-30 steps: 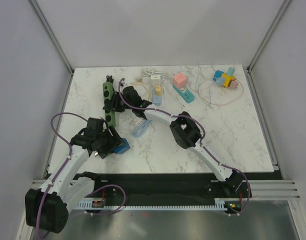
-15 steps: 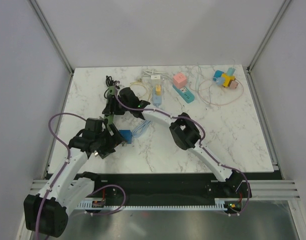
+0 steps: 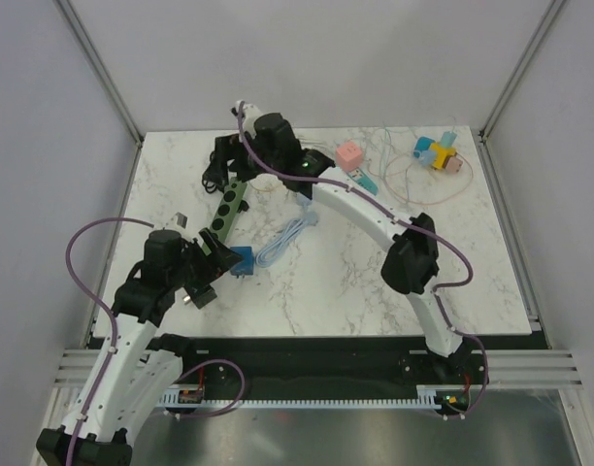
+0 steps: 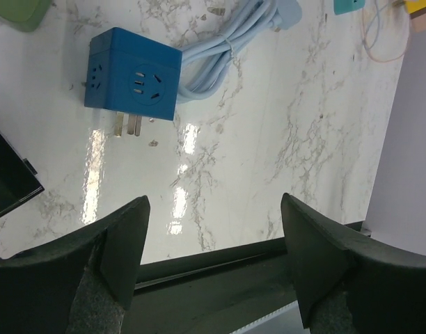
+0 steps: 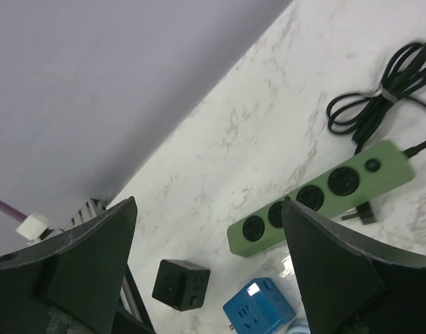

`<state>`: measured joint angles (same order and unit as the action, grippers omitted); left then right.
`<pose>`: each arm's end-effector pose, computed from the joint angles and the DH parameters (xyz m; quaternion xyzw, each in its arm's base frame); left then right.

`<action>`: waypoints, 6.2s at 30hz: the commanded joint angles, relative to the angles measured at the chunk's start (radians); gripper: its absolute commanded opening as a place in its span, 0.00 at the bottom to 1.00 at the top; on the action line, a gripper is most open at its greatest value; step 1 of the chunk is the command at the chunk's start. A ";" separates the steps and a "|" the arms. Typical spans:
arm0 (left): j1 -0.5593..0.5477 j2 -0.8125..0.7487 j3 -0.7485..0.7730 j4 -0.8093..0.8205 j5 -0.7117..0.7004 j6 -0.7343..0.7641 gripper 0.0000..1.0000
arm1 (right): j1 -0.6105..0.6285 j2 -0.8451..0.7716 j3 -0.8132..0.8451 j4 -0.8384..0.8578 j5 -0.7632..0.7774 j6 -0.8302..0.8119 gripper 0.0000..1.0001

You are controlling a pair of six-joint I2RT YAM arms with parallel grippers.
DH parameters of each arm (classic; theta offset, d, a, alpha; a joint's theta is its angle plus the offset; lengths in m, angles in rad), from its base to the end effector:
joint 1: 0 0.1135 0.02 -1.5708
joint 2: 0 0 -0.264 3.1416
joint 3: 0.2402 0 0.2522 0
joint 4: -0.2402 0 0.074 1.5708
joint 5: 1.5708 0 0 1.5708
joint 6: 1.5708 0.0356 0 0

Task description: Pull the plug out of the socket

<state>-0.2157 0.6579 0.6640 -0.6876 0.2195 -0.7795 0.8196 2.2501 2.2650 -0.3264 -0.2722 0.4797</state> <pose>0.1352 -0.0376 0.2679 -0.2044 0.8750 -0.2910 0.3285 0.3568 0.3961 0.3493 -0.2142 0.7757 0.4402 0.3982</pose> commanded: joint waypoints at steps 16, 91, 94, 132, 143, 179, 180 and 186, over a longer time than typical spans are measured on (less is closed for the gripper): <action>0.003 0.028 0.016 0.106 0.081 0.023 0.79 | -0.267 -0.253 -0.622 0.001 0.248 -0.211 0.70; -0.321 0.431 0.187 0.326 0.144 -0.033 0.71 | -0.139 -0.652 -1.550 0.391 0.053 -0.095 0.17; -0.389 0.498 0.241 0.329 0.078 -0.053 0.70 | -0.137 -0.693 -1.558 0.398 0.019 -0.075 0.25; -0.370 1.364 1.194 -0.147 -0.175 0.160 0.83 | -0.264 -0.837 -1.612 0.314 0.002 -0.104 0.91; -0.370 1.507 1.318 -0.147 -0.206 0.146 0.83 | -0.263 -0.782 -1.595 0.354 -0.051 -0.099 0.92; -0.352 1.254 0.927 0.195 0.125 0.341 0.02 | -0.522 -0.660 -1.409 0.440 -0.248 0.177 0.85; -0.349 1.247 0.919 0.216 0.167 0.341 0.02 | -0.530 -0.647 -1.395 0.438 -0.258 0.175 0.83; -0.332 1.218 0.865 0.292 0.270 0.321 0.02 | -0.525 -0.598 -1.414 0.590 -0.343 0.183 0.71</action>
<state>-0.5571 1.9518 1.5364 -0.4988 0.3660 -0.4824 0.2890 1.6447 0.8631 0.1452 -0.5461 0.6514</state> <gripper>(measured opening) 0.636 0.727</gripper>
